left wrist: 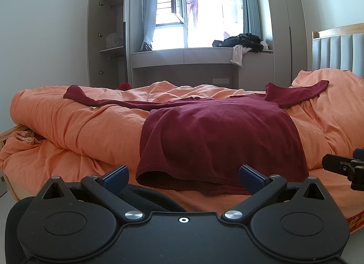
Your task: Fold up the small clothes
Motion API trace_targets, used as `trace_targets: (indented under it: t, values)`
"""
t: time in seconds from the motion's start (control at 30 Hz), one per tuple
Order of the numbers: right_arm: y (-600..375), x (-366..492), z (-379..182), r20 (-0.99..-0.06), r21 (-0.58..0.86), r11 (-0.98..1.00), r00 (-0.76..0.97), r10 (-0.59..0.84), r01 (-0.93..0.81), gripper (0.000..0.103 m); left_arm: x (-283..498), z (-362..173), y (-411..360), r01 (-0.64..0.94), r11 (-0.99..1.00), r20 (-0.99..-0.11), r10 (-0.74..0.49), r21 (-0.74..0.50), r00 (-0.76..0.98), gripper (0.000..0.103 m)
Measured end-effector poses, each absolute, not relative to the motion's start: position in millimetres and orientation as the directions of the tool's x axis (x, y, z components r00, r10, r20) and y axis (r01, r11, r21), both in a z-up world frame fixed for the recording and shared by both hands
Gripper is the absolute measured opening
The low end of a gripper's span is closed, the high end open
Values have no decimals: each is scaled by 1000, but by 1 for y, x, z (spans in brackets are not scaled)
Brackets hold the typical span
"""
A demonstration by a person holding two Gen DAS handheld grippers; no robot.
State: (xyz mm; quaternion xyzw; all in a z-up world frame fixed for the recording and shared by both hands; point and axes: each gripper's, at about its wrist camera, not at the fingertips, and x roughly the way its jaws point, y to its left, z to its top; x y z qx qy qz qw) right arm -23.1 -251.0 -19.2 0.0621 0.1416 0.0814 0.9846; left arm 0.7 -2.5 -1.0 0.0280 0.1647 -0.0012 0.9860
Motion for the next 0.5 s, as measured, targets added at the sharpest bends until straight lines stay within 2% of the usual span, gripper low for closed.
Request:
trace_targets:
  t: [0.5]
  values:
    - [-282,-6,-16,-188,196,977,974,122,-85,103,51,22,-16,101,994,-393,-73,50,917,103]
